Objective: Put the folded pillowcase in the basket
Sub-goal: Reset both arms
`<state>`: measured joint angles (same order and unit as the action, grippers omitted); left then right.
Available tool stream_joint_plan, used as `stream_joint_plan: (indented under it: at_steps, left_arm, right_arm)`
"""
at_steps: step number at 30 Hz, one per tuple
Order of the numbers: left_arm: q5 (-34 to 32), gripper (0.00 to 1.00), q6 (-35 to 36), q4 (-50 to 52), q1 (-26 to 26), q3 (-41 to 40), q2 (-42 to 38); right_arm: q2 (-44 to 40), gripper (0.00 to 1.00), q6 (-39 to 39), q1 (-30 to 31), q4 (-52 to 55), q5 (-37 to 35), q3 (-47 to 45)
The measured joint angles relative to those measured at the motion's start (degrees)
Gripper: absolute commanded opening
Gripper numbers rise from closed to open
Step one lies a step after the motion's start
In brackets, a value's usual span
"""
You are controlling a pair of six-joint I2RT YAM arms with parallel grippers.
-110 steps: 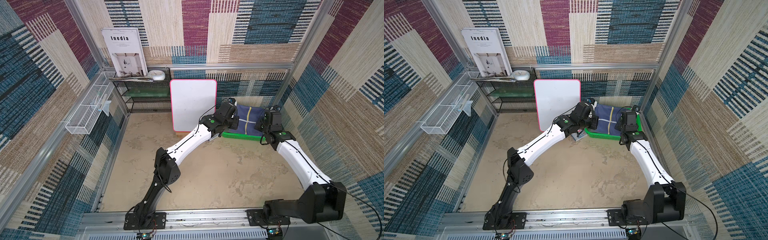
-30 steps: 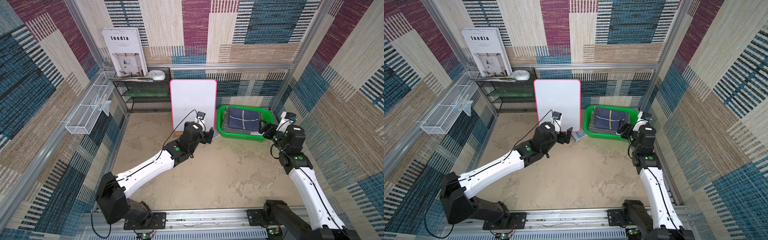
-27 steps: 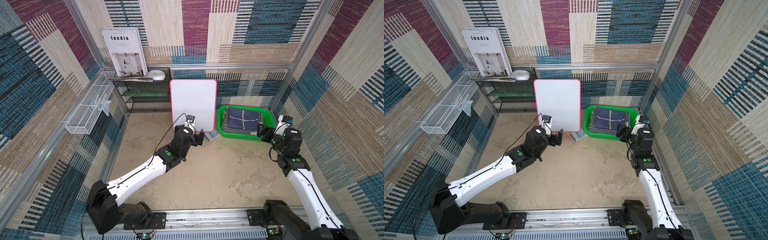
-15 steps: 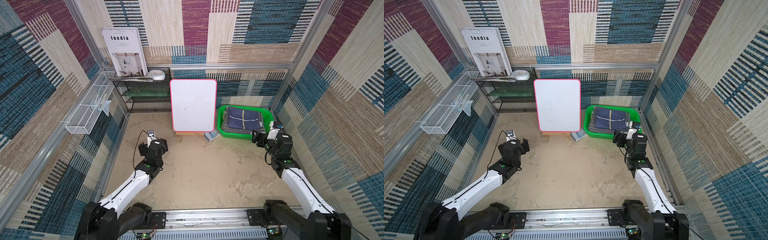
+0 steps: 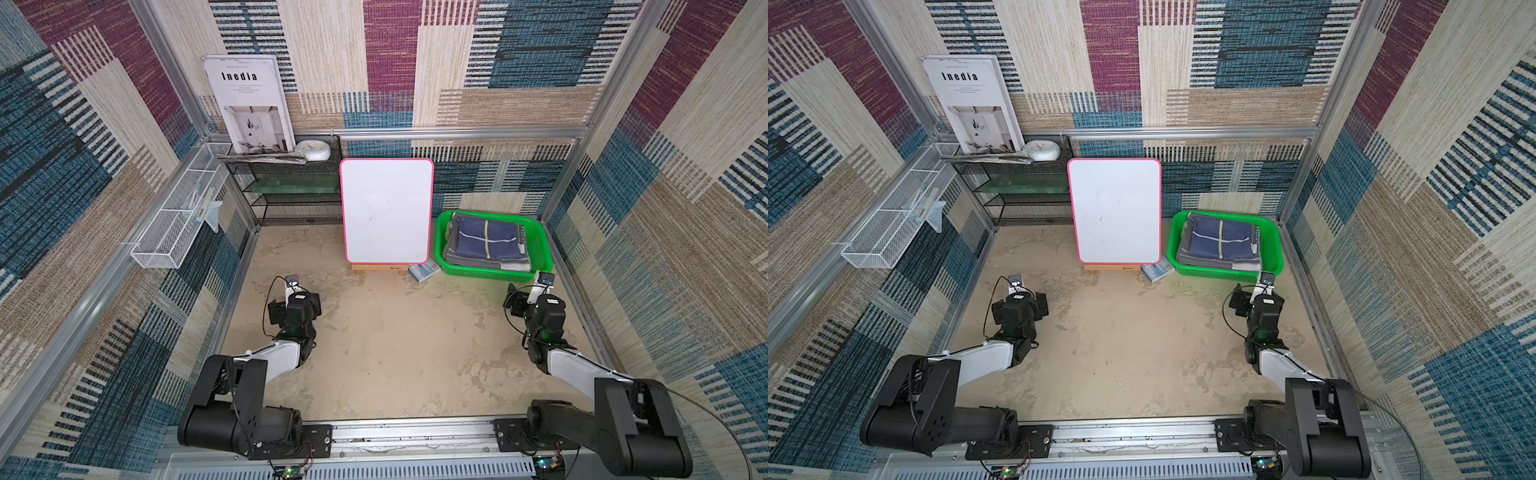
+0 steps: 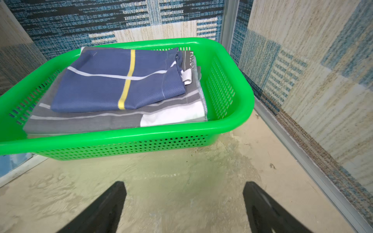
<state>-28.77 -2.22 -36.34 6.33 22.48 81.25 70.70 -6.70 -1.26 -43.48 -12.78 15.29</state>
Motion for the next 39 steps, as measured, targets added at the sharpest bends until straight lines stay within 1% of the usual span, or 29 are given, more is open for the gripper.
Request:
stream_joint_plan:
  at_steps: [2, 4, 7, 9, 14, 18, 23, 39]
  left_arm:
    - [2.6, 0.99, 1.0, -3.0, -0.5, 0.0, 2.3]
    - [5.2, 0.99, 1.2, -4.8, -1.1, -0.2, 2.9]
    - [8.0, 0.99, 1.7, -8.8, -1.8, -0.8, 4.7]
    - [10.5, 0.99, 2.2, -9.5, -2.2, -0.8, 5.9]
    - [13.6, 0.99, 2.5, -10.9, -2.5, -0.7, 6.0]
    - [15.3, 0.99, 2.6, -10.3, -3.5, 0.3, 6.2]
    - [16.7, 0.99, 2.5, -9.9, -3.9, 0.5, 6.2]
    - [16.8, 0.99, 2.4, -9.9, -4.1, 0.5, 6.2]
  right_arm:
    - [3.2, 0.98, 1.0, 0.0, -5.5, -0.6, -1.4]
    - [5.7, 0.99, 2.1, 0.0, -8.8, -0.5, -1.9]
    - [9.2, 1.00, 3.6, 0.1, -15.9, 1.9, -3.0]
    - [10.5, 1.00, 4.6, 0.1, -18.2, 4.0, -3.4]
    - [11.8, 1.00, 6.5, 0.4, -22.2, 7.6, -3.0]
    - [15.0, 1.00, 7.7, 0.5, -22.7, 9.7, -1.7]
    - [15.3, 1.00, 8.0, 0.5, -22.8, 10.4, -0.7]
    - [15.3, 1.00, 8.0, 0.3, -22.8, 10.9, -0.6]
